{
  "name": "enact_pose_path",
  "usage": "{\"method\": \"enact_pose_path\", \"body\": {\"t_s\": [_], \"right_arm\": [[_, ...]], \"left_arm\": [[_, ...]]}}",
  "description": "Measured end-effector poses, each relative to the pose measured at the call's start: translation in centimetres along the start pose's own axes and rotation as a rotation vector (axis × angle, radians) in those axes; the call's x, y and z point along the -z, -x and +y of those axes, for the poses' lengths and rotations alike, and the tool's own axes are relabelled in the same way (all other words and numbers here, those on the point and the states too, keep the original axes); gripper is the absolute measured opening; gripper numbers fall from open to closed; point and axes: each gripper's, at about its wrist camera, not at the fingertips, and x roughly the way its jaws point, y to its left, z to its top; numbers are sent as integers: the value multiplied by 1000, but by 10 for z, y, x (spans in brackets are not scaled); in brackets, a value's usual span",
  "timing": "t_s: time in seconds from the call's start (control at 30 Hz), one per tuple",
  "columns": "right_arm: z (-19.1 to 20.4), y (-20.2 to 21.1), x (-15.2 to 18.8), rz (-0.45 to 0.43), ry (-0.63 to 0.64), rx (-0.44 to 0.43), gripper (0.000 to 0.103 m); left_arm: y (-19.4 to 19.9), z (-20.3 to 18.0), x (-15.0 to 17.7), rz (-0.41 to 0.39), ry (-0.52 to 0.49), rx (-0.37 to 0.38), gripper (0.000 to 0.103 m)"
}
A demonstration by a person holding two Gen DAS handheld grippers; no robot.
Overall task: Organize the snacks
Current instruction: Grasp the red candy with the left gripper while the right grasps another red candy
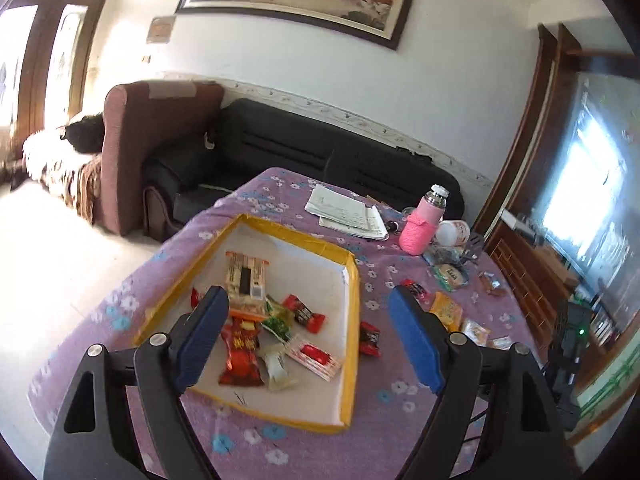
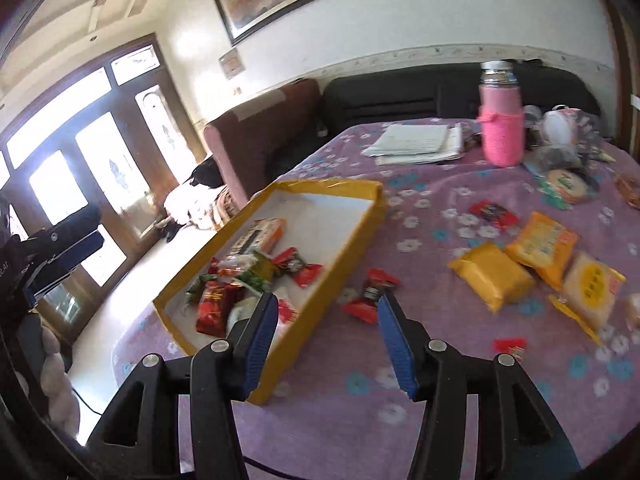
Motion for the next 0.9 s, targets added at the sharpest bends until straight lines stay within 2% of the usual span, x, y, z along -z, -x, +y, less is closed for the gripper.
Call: {"method": "enact_pose_path", "body": {"t_s": [0.07,0.2,0.3,0.5,0.6,0.7,0.73,0.77,0.9], "right_arm": [[-18,10,1,14,-44,-7,55],[-40,2,-10,78,-90,16,52],[-39,-31,-20,140,-96,14,51],[-18,-114,-27,255,-18,145,50],[-7,-137,-29,272,4,168,50],[1,-157,-25,312,22,203,49],[2,-162,-23,321,25,215,43],[3,-165,-21,332,35,236,25],[1,-151,-10,330,1,255,25]], "left_arm": [[7,2,5,-8,23,24,83],[13,5,15,-17,51,4,83],[12,12,19,-7,78,7,83],[8,23,25,3,80,-16,83],[1,32,28,-6,69,-62,83],[-9,38,31,14,61,-68,83],[-13,38,33,21,59,-65,83],[-15,39,34,25,58,-61,83],[-23,39,36,45,53,-43,83]]}}
